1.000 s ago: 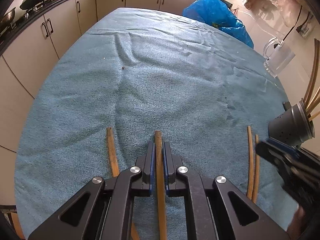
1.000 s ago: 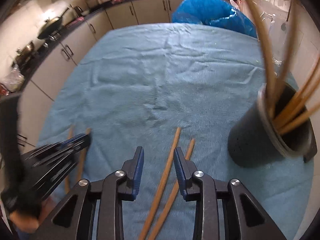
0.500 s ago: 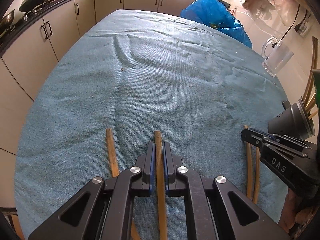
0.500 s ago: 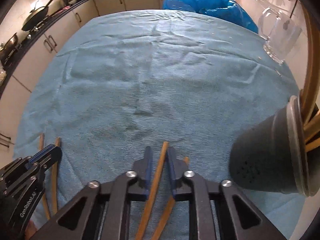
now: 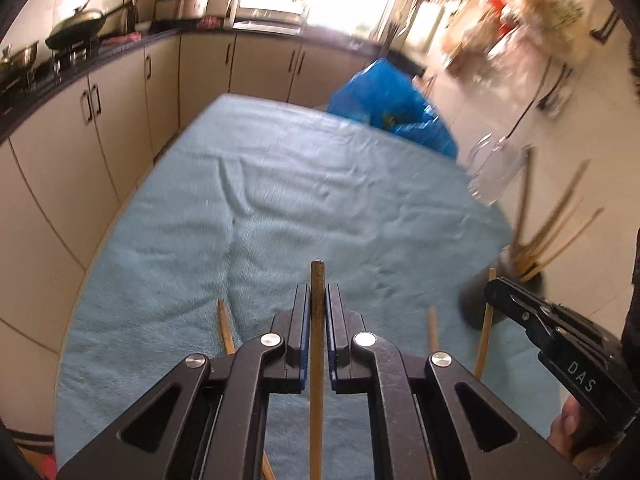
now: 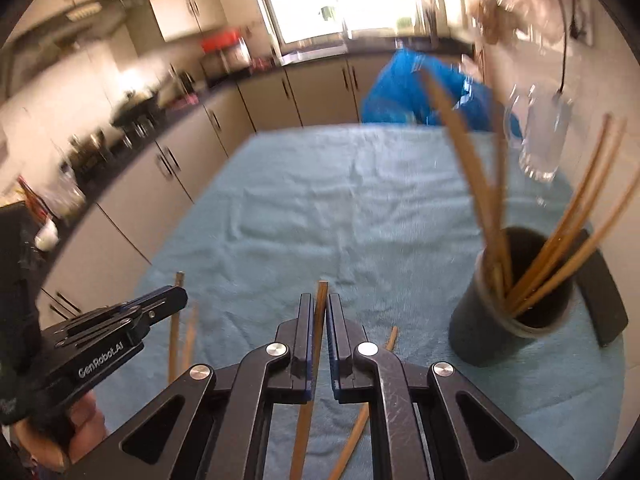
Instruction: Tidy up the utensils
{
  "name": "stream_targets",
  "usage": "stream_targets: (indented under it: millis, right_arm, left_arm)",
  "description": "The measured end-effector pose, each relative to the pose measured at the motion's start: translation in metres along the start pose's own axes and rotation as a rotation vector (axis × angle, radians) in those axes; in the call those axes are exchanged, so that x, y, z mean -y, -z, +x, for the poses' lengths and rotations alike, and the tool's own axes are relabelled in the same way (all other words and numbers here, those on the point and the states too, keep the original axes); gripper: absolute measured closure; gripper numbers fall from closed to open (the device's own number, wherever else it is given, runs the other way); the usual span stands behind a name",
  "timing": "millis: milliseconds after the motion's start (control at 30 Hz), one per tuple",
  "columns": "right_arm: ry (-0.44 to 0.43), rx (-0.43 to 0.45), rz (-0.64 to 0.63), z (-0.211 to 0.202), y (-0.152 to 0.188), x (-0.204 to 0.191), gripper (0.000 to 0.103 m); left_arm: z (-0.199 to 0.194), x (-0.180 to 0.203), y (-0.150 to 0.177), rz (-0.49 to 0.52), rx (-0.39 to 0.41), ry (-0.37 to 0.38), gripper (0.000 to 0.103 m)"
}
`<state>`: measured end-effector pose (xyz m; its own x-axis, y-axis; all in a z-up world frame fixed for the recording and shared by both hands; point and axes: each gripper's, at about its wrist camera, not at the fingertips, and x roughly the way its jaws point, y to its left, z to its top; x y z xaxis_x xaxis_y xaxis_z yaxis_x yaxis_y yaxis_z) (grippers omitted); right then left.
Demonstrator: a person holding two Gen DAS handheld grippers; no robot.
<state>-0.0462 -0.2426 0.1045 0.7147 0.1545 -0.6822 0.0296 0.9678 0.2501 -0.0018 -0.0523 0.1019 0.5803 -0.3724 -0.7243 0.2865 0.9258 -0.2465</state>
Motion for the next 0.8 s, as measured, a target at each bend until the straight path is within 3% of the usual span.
stream_targets:
  millis: [200,433,700,800]
  right_arm:
    - [-0.066,0.146,0.005,-0.051,0.008,-0.006,0.096]
    - [-0.091,0.247,-0.003,-0.088,0.023,-0.009,0.097]
    - [-0.107,0.295,0.020,-0.110,0.029,0.000,0.097]
    - [-0.102,0.263,0.007,-0.108,0.030,0.003,0.097]
  left_arm:
    - [-0.044,0.015,0.002,0.031,0.085,0.026,0.096]
    - [-0.068,0.026,0.007,0.049,0.117,0.041,0.096]
    - [-0.076,0.032,0.009,0.061,0.132,0.039,0.096]
    - [-0.076,0.032,0.010,0.060,0.129,0.035,0.096]
